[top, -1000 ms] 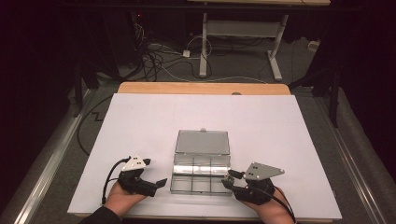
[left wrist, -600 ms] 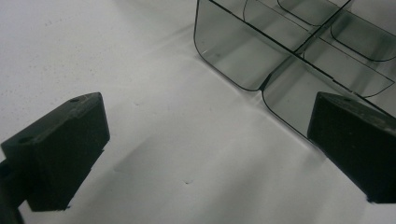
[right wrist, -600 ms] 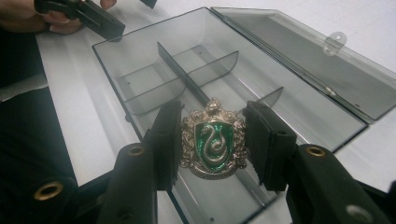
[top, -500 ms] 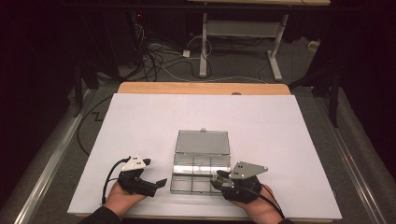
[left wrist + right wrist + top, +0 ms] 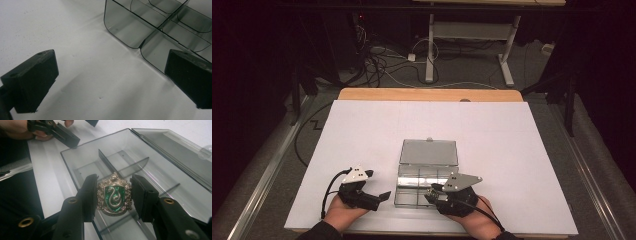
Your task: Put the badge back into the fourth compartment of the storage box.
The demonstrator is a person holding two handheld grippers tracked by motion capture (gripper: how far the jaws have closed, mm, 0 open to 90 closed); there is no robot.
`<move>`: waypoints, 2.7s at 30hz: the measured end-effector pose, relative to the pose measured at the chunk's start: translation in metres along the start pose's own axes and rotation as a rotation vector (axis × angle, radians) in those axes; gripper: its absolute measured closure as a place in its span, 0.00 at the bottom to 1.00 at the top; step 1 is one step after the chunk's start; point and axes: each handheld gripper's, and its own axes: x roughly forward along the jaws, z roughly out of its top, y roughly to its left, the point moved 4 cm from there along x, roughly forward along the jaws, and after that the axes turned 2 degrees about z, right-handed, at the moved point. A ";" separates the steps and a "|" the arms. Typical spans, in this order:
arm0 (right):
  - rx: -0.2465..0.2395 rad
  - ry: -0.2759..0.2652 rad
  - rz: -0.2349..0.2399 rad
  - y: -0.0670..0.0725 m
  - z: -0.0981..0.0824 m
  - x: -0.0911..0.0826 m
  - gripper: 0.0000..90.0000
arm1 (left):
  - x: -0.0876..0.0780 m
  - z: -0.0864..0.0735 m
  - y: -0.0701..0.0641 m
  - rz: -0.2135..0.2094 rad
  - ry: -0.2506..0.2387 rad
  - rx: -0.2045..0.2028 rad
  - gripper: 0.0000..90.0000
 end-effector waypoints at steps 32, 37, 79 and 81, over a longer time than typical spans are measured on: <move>0.010 0.026 0.047 0.019 0.031 0.045 0.66 | 0.000 0.000 0.000 -0.004 0.001 0.010 0.00; 0.005 0.037 0.034 0.021 0.031 0.048 0.66 | 0.000 0.000 0.000 -0.005 0.001 0.011 0.00; 0.123 -0.048 -0.031 -0.018 0.004 -0.005 0.28 | 0.000 0.000 0.000 -0.005 -0.001 0.002 0.00; 0.128 -0.051 -0.045 -0.022 -0.001 -0.011 0.25 | 0.000 0.000 0.000 -0.005 -0.002 0.001 0.00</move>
